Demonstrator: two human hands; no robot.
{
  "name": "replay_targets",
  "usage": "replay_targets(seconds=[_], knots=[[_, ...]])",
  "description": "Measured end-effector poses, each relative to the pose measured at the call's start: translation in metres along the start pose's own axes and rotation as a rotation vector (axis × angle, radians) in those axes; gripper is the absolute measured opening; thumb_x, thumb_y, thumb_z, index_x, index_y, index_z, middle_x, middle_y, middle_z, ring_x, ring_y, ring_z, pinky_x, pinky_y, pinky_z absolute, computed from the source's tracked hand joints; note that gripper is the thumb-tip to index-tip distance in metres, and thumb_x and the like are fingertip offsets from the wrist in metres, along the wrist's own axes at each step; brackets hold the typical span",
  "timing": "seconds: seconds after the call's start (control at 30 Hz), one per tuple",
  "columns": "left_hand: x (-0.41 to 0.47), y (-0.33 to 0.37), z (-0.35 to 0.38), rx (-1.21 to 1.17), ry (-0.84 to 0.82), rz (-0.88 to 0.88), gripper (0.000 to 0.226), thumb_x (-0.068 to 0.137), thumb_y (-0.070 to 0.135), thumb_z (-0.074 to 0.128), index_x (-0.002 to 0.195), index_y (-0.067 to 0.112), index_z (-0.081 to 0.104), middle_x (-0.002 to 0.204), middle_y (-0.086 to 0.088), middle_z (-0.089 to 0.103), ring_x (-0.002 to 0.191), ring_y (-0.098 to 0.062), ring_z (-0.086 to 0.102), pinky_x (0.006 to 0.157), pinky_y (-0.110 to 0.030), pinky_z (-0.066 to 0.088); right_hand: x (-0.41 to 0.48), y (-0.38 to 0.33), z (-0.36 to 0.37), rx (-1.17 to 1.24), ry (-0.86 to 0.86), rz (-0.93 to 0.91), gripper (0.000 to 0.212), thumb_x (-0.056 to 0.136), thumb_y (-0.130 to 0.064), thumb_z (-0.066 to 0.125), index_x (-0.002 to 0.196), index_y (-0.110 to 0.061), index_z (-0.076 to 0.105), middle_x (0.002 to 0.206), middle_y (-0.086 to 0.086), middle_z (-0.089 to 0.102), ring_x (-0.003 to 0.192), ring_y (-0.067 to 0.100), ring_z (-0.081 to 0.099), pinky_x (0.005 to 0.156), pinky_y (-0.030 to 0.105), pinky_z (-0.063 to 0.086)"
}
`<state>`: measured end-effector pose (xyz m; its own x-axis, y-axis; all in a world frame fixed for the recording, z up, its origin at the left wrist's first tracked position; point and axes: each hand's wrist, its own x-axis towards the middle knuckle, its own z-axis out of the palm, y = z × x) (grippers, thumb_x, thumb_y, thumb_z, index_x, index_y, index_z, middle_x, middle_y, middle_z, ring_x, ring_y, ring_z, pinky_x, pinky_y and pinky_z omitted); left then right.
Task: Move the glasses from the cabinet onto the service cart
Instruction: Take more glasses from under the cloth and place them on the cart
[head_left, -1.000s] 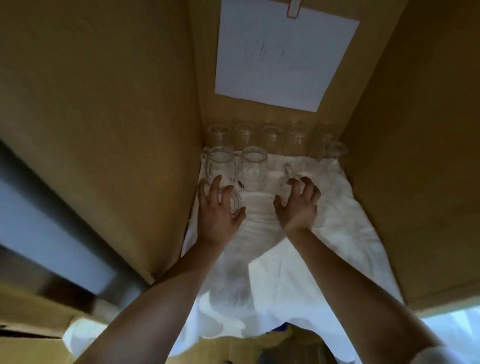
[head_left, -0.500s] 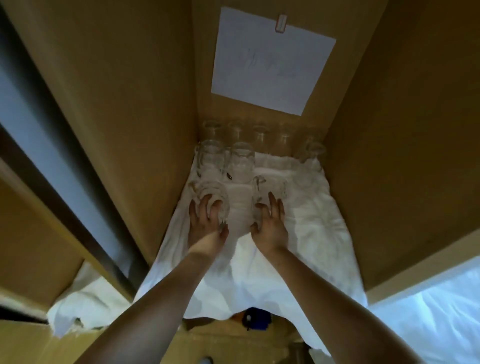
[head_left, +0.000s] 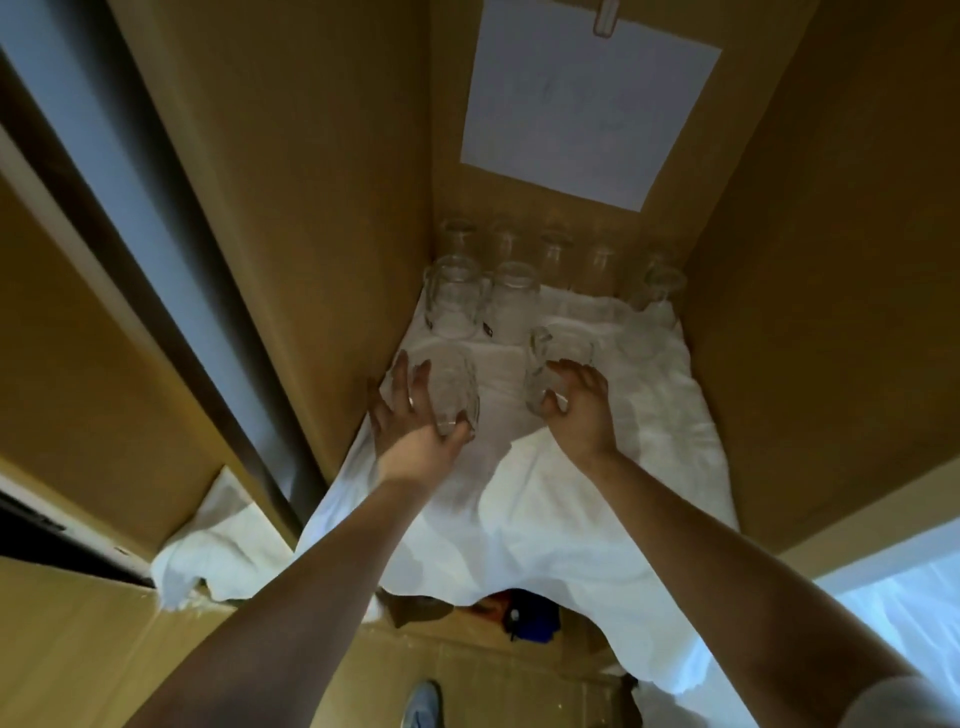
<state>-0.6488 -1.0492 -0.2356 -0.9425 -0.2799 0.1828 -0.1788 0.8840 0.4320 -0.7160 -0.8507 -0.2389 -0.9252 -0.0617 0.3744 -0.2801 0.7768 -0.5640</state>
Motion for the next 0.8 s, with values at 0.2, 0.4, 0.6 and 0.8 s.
replay_targets(seconds=[0.2, 0.4, 0.6, 0.8], knots=[[0.028, 0.006, -0.011, 0.027, 0.046, -0.005, 0.081, 0.082, 0.054, 0.058, 0.147, 0.016, 0.028, 0.156, -0.014, 0.016, 0.144, -0.037, 0.01, 0.116, -0.043, 0.008, 0.03, 0.0, -0.006, -0.033, 0.066, 0.103, 0.038, 0.089, -0.021, 0.061, 0.125, -0.009, 0.058, 0.127, 0.012, 0.059, 0.12, 0.032, 0.049, 0.095, 0.033, 0.039], [0.051, 0.034, -0.02, 0.079, 0.026, 0.156, 0.074, 0.087, 0.053, 0.052, 0.147, 0.021, 0.023, 0.156, -0.008, 0.012, 0.143, -0.027, 0.016, 0.111, -0.039, 0.026, 0.062, 0.002, -0.011, 0.068, -0.018, 0.416, 0.067, 0.092, -0.034, 0.057, 0.148, -0.015, 0.026, 0.151, 0.016, 0.028, 0.132, 0.04, 0.035, 0.101, 0.044, 0.038], [0.073, 0.053, 0.0, 0.226, -0.24, -0.022, 0.098, 0.084, 0.061, 0.054, 0.151, 0.013, 0.001, 0.157, -0.021, -0.001, 0.143, -0.045, 0.007, 0.115, -0.051, 0.013, 0.086, -0.015, 0.006, 0.139, -0.243, 0.506, 0.093, 0.084, -0.051, 0.063, 0.152, -0.027, 0.005, 0.158, 0.014, 0.006, 0.14, 0.036, 0.027, 0.107, 0.044, 0.035], [0.083, 0.043, 0.005, 0.31, -0.269, -0.04, 0.094, 0.076, 0.064, 0.059, 0.143, 0.013, 0.018, 0.152, -0.026, 0.011, 0.135, -0.052, 0.02, 0.111, -0.053, 0.021, 0.087, -0.014, 0.032, 0.27, -0.36, 0.587, 0.107, 0.076, -0.063, 0.065, 0.153, -0.021, 0.002, 0.151, 0.012, 0.034, 0.135, 0.034, 0.037, 0.106, 0.039, 0.036]])
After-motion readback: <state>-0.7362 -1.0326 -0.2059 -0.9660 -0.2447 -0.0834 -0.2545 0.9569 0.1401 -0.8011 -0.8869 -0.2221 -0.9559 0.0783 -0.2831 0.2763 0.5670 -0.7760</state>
